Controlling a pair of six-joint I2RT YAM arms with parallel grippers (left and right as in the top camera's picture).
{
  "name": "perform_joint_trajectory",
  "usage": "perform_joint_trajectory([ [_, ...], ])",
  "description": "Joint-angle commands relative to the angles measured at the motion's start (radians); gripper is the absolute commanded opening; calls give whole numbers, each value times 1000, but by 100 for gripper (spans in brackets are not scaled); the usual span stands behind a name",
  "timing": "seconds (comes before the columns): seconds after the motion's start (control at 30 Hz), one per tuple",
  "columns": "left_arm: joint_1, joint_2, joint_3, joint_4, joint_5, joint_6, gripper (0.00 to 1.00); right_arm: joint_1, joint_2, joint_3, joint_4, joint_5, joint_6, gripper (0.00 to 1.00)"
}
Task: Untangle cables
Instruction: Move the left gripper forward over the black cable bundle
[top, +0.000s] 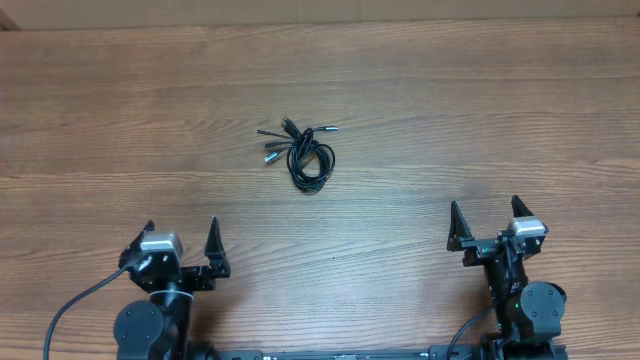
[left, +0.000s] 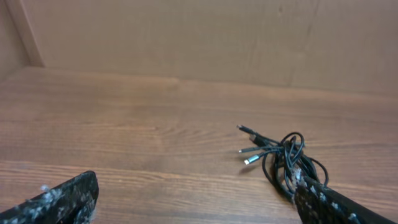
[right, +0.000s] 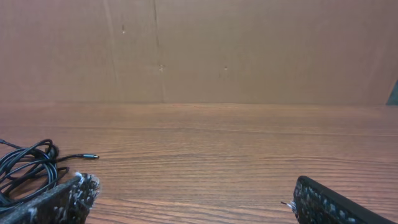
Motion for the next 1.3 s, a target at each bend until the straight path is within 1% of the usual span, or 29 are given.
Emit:
perform_joint_trajectory([
  [0.0, -6, 81, 104, -44, 64, -10, 100, -2, -9, -10, 5, 12, 3, 100],
  [0.07, -6, 146, 158, -82, 88, -10, 100, -2, -9, -10, 6, 12, 3, 100],
  [0.13, -6, 250, 236, -126, 103, -10, 100, -2, -9, -10, 5, 12, 4, 100],
  [0.53, -6, 739, 630, -378, 117, -6, 100, -2, -9, -10, 5, 12, 3, 100],
  [0.67, -7, 864, 731, -430, 177, -6, 100, -2, -9, -10, 6, 12, 4, 100],
  [0.93, -25, 1064, 850, -515, 183, -10, 100, -2, -9, -10, 6, 12, 3, 100],
  [1.07, -93, 1145, 888, -536, 129, -27, 100, -2, -9, -10, 5, 12, 3, 100],
  [1.13, -134, 1177, 897, -534, 90, -44, 100, -2, -9, -10, 6, 12, 3, 100],
  [1.27, -209, 1239, 901, -519, 58, -76, 100, -2, -9, -10, 5, 12, 3, 100],
])
